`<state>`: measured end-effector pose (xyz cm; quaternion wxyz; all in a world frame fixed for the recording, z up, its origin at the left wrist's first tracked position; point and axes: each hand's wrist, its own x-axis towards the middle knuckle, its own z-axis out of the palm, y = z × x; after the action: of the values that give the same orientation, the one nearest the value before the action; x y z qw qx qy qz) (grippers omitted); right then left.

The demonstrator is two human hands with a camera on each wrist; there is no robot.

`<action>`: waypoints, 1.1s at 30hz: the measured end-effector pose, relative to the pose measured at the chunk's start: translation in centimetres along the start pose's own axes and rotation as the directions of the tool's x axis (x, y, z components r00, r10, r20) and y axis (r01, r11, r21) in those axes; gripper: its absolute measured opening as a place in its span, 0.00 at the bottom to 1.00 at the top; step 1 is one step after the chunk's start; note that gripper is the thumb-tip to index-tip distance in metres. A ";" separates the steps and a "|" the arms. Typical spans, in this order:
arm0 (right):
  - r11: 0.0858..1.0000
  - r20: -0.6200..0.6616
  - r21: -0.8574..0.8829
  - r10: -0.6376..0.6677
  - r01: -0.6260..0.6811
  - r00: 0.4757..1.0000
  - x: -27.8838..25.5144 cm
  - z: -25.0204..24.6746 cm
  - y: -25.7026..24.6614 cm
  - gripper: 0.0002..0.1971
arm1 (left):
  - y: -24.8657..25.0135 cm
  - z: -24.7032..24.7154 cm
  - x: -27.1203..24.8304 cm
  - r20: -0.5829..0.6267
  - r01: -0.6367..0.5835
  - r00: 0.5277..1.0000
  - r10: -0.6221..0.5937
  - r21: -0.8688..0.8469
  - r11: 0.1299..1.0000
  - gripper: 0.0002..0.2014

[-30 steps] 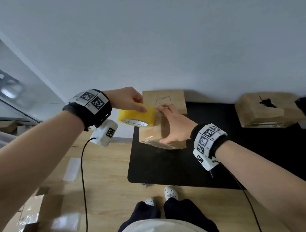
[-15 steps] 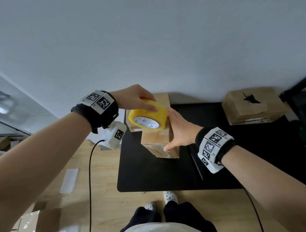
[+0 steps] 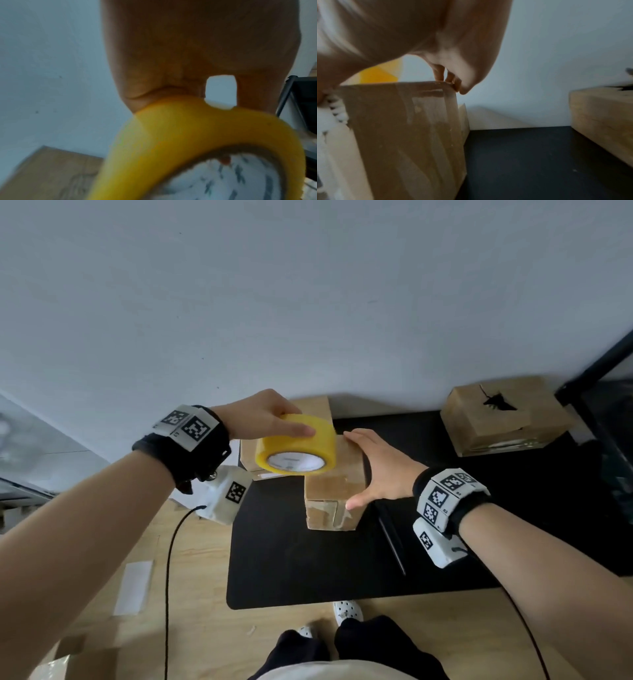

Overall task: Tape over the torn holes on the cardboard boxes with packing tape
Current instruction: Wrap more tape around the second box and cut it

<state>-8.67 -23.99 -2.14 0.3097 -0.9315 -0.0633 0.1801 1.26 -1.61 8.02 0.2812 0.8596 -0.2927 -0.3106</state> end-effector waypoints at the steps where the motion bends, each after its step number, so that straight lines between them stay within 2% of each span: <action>1: 1.000 -0.006 0.003 0.014 -0.014 1.000 -0.1 0.0 0.3 0.65 | -0.5 -0.4 -0.2 -0.008 0.030 1.000 -0.030 0.046 0.998 0.28; 5: 1.000 -0.008 0.023 0.006 -0.006 1.000 -0.1 0.2 0.4 0.66 | -2.5 -0.6 -1.4 0.025 0.092 0.995 -0.097 0.153 0.984 0.26; 10: 1.000 -0.004 0.023 0.006 -0.006 1.000 -0.4 0.0 0.7 0.66 | -3.9 0.4 -1.2 0.014 0.099 0.994 -0.105 0.225 0.969 0.35; 16: 1.000 0.009 0.008 0.003 -0.004 1.000 -0.3 -0.2 0.2 0.65 | -6.3 1.1 -1.0 -0.027 0.168 0.985 -0.168 0.309 0.936 0.40; 26: 1.000 0.044 -0.012 0.028 -0.028 0.999 -0.6 -0.4 -0.7 0.65 | -7.6 3.1 0.2 -0.034 0.206 0.978 -0.206 0.315 0.926 0.18; 31: 0.981 0.075 -0.193 0.024 -0.009 0.997 -1.0 -0.5 -2.2 0.64 | -7.8 3.7 0.7 -0.050 0.195 0.981 -0.188 0.284 0.939 0.19; 33: 0.960 0.064 -0.270 -0.058 0.073 0.996 -1.2 0.1 -3.6 0.62 | -7.9 3.8 0.7 -0.055 0.201 0.980 -0.194 0.281 0.938 0.17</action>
<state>-9.85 -21.39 0.30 0.1830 -0.9572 -0.1266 0.1850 1.64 2.04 0.05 0.1258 0.9200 -0.2429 -0.2806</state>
